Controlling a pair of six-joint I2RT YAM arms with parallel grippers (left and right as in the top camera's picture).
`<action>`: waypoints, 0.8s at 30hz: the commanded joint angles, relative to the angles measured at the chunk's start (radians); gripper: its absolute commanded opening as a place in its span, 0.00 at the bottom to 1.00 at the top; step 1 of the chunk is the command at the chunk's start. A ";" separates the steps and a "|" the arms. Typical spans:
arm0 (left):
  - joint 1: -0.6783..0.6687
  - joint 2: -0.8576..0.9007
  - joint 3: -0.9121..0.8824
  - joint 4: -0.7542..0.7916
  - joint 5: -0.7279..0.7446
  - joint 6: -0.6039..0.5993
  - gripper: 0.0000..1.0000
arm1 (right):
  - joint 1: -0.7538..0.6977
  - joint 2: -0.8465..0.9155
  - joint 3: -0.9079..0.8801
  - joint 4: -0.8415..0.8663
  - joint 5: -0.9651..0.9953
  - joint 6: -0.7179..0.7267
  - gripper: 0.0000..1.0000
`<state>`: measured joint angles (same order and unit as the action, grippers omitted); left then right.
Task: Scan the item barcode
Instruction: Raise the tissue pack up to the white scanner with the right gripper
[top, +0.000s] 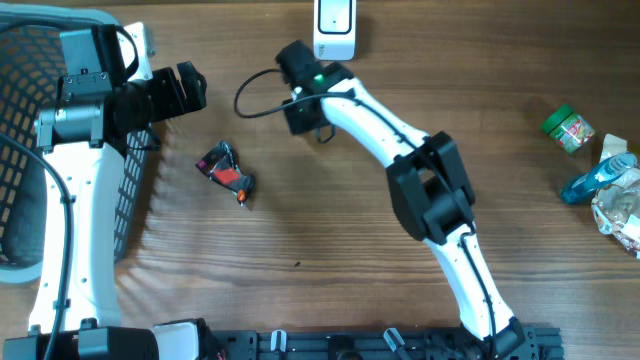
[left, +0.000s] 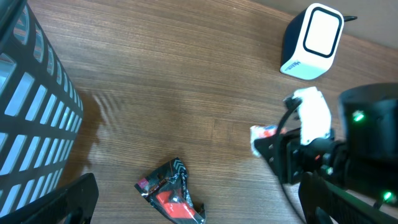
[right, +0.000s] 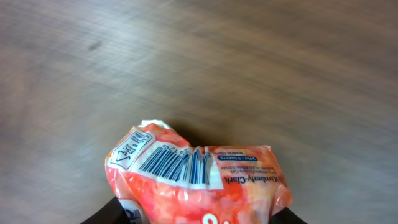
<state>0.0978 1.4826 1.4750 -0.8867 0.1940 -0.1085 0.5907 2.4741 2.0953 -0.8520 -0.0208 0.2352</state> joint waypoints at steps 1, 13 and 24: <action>-0.004 -0.016 0.011 0.002 -0.005 0.023 1.00 | -0.055 -0.106 0.002 0.008 0.019 -0.053 0.42; -0.004 -0.016 0.011 0.002 -0.005 0.023 1.00 | -0.154 -0.473 0.002 0.084 -0.435 -0.460 0.42; -0.004 -0.016 0.011 0.002 -0.005 0.023 1.00 | -0.154 -0.737 0.002 -0.008 -0.753 -0.811 0.55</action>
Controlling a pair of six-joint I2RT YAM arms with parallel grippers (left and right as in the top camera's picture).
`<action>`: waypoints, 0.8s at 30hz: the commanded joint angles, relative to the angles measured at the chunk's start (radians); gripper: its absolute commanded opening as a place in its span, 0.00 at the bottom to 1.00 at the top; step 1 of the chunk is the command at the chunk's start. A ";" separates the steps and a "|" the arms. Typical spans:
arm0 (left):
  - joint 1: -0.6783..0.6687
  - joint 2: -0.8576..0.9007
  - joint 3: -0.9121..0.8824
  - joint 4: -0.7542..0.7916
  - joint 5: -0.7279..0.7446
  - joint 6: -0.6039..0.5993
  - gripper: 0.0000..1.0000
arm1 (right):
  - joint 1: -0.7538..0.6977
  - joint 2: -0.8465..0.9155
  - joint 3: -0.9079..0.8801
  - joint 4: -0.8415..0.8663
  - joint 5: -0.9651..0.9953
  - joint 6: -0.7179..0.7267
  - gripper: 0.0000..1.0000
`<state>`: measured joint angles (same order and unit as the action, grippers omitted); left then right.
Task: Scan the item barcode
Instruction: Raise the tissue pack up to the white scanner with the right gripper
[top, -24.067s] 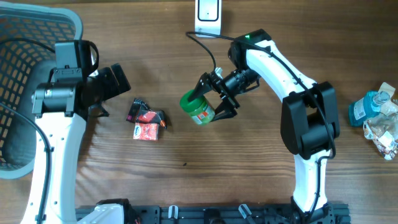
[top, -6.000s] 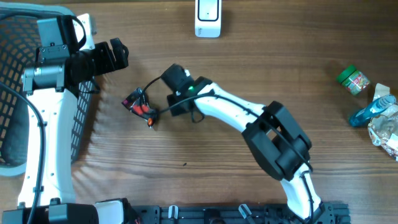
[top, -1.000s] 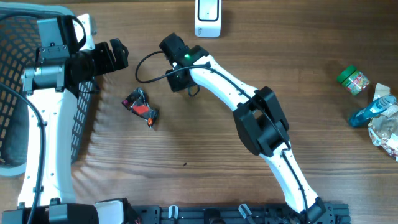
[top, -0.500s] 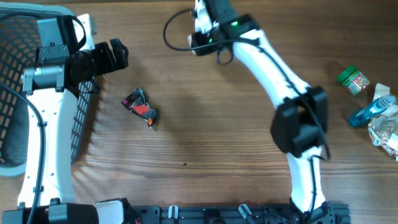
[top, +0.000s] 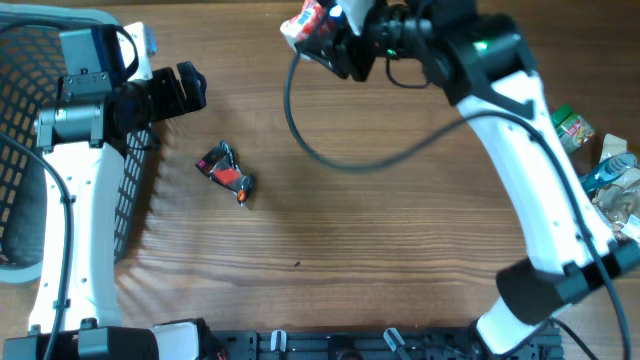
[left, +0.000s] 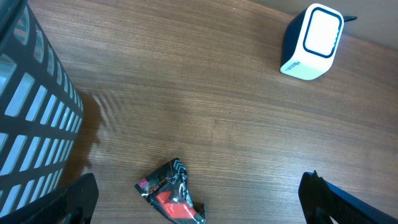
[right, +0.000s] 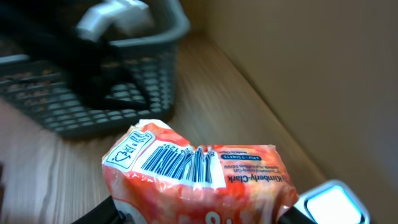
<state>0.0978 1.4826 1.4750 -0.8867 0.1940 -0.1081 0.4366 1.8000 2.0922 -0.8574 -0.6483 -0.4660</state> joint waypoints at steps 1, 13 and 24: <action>-0.004 -0.016 0.011 0.002 -0.005 0.023 1.00 | 0.000 -0.073 0.005 -0.001 -0.133 -0.111 0.55; -0.004 -0.016 0.011 0.002 -0.005 0.023 1.00 | -0.001 -0.002 0.004 0.173 0.082 0.475 0.51; -0.004 -0.016 0.011 0.002 -0.005 0.023 1.00 | -0.132 0.393 0.004 0.546 -0.023 1.715 0.50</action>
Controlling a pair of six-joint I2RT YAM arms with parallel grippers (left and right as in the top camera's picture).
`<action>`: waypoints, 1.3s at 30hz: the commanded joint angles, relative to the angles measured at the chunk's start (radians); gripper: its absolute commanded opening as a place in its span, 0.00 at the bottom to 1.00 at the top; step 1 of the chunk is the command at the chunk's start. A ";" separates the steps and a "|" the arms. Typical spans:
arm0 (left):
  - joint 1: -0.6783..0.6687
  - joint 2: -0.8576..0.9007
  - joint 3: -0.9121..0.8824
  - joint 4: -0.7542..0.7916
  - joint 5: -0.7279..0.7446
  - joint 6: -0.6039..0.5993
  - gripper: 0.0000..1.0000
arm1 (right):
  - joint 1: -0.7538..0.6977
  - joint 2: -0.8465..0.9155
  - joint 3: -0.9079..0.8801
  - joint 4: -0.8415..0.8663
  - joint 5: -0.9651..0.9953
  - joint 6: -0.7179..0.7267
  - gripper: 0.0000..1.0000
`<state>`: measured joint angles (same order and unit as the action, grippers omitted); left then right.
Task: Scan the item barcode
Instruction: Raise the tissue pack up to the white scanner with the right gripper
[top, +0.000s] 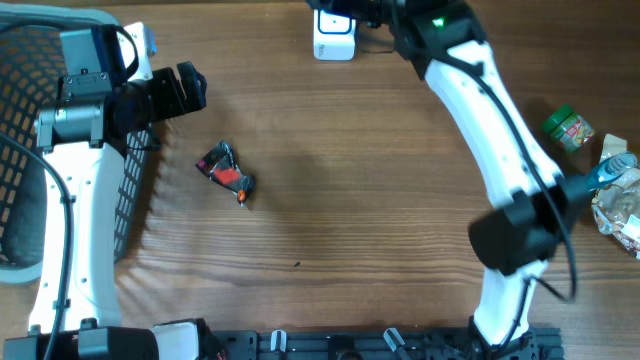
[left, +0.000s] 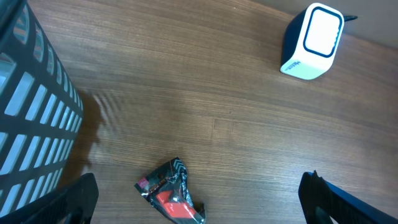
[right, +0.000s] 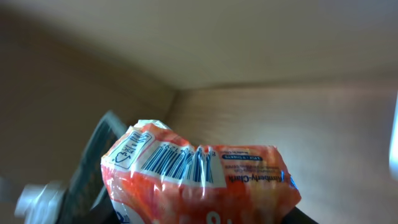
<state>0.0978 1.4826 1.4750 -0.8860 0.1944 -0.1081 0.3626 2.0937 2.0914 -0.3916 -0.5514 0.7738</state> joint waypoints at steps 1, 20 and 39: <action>-0.004 -0.016 0.011 0.002 -0.006 0.023 1.00 | -0.075 0.140 0.005 0.142 -0.165 0.576 0.49; -0.004 -0.016 0.011 0.002 -0.006 0.023 1.00 | -0.119 0.463 0.005 0.583 -0.188 1.298 0.47; -0.004 -0.016 0.011 0.002 -0.006 0.023 1.00 | -0.120 0.468 0.005 0.487 0.005 1.298 0.49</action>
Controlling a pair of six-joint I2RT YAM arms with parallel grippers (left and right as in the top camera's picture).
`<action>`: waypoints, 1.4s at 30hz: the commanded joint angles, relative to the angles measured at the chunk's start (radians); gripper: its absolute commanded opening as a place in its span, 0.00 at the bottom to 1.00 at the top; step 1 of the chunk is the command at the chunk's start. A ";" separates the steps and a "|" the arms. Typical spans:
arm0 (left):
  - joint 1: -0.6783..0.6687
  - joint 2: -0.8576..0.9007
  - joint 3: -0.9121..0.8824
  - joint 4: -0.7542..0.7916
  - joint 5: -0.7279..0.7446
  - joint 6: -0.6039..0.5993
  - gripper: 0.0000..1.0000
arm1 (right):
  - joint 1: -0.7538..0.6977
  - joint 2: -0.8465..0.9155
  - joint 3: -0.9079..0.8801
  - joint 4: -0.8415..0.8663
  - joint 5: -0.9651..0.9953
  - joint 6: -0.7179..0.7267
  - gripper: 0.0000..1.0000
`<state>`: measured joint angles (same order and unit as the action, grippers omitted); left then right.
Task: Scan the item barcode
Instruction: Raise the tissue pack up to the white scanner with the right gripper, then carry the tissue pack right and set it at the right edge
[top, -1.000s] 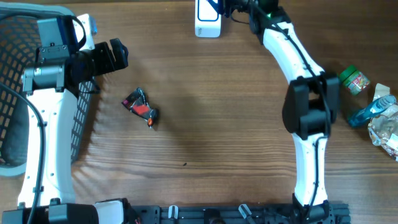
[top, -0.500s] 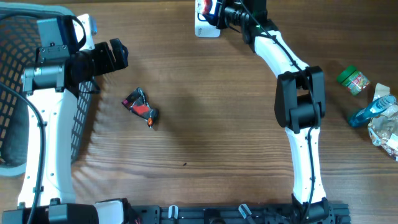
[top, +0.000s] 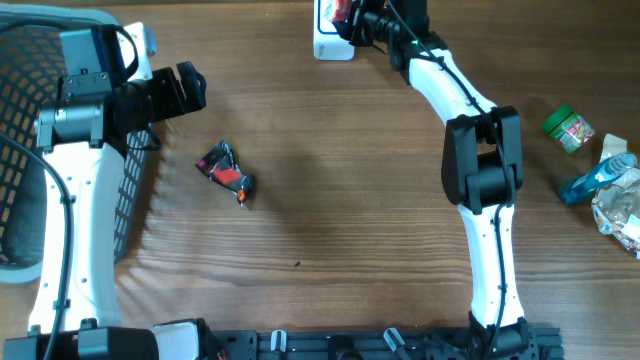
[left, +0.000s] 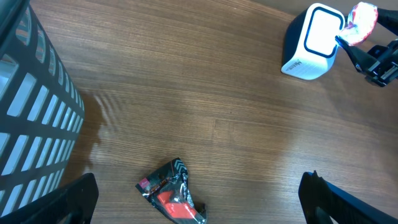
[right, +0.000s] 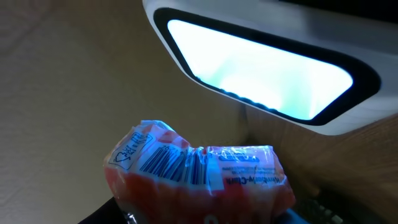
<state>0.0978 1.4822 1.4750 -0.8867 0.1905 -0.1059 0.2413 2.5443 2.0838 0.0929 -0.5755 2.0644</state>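
My right gripper (top: 356, 18) is shut on an orange-red tissue packet (right: 198, 177). The packet's barcode side is turned up toward the lit window of the white scanner (right: 267, 65). The scanner (top: 333, 32) stands at the table's far edge. In the left wrist view the packet (left: 360, 15) hangs just right of the scanner (left: 311, 43). My left gripper (top: 190, 90) is open above a black-and-red packet (left: 171, 199), its fingers (left: 78, 199) wide apart and holding nothing.
A black mesh basket (top: 20, 150) fills the left edge beside my left arm. The black-and-red packet (top: 226, 173) lies left of centre on the table. At the right edge are a green-lidded jar (top: 568, 128), a blue spray bottle (top: 597, 178) and a crinkled bag (top: 620, 215).
My right gripper has turned the tissue packet so that it now faces the scanner's lit window at close range. The packet now shows beside the scanner in the left wrist view. My left arm has not moved.
First my right gripper held the tissue packet low over the table just in front of the scanner. Then it held it raised near the far edge, left of the scanner. After that it was at the scanner, and now the packet is under the lit window. My left gripper stayed open throughout.
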 joint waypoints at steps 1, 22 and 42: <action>-0.005 -0.015 0.011 0.002 -0.002 0.021 1.00 | 0.003 0.018 0.012 0.002 0.029 0.007 0.49; -0.004 -0.015 0.011 0.002 -0.002 0.020 1.00 | 0.035 0.018 0.012 -0.002 0.072 0.003 0.57; -0.004 -0.015 0.011 0.002 -0.002 0.020 1.00 | -0.135 -0.409 0.013 -0.476 0.055 -1.091 0.21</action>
<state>0.0978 1.4822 1.4746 -0.8883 0.1902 -0.1059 0.1291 2.3596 2.0853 -0.1307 -0.7467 1.3891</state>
